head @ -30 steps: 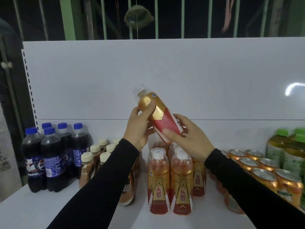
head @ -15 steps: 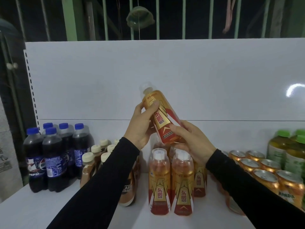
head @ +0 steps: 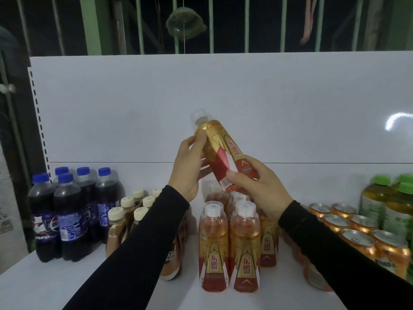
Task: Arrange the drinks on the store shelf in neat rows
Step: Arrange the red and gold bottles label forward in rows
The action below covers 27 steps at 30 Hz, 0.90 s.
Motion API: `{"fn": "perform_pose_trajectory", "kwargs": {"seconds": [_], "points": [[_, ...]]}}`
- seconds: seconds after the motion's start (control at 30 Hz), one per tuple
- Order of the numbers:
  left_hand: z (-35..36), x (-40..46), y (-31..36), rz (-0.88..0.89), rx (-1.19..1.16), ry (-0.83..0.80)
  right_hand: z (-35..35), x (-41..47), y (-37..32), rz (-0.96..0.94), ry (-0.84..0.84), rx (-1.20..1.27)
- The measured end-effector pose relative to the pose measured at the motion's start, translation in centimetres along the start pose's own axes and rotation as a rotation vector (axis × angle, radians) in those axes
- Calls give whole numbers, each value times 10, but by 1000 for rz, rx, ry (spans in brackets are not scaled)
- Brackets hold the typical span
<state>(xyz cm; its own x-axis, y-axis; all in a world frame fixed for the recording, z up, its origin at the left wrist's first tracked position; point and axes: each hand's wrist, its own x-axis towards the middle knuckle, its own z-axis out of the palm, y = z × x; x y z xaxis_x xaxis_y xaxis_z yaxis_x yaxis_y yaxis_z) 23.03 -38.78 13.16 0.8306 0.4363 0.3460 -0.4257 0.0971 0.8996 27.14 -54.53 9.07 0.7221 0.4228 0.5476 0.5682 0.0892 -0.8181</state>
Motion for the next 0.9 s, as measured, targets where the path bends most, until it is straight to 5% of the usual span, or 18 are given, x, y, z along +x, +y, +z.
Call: {"fn": "perform_pose_trajectory", "kwargs": {"seconds": [0.13,0.3,0.9], "points": [[2,-4,-1,3,52,-34,1,1,2,37,0,117],[10,-6,-6,-20,137,-73,3,0,6,-44,36,-120],[-5,-1,11,-399,-179,-98,1,6,-4,-281,-1,-439]]}}
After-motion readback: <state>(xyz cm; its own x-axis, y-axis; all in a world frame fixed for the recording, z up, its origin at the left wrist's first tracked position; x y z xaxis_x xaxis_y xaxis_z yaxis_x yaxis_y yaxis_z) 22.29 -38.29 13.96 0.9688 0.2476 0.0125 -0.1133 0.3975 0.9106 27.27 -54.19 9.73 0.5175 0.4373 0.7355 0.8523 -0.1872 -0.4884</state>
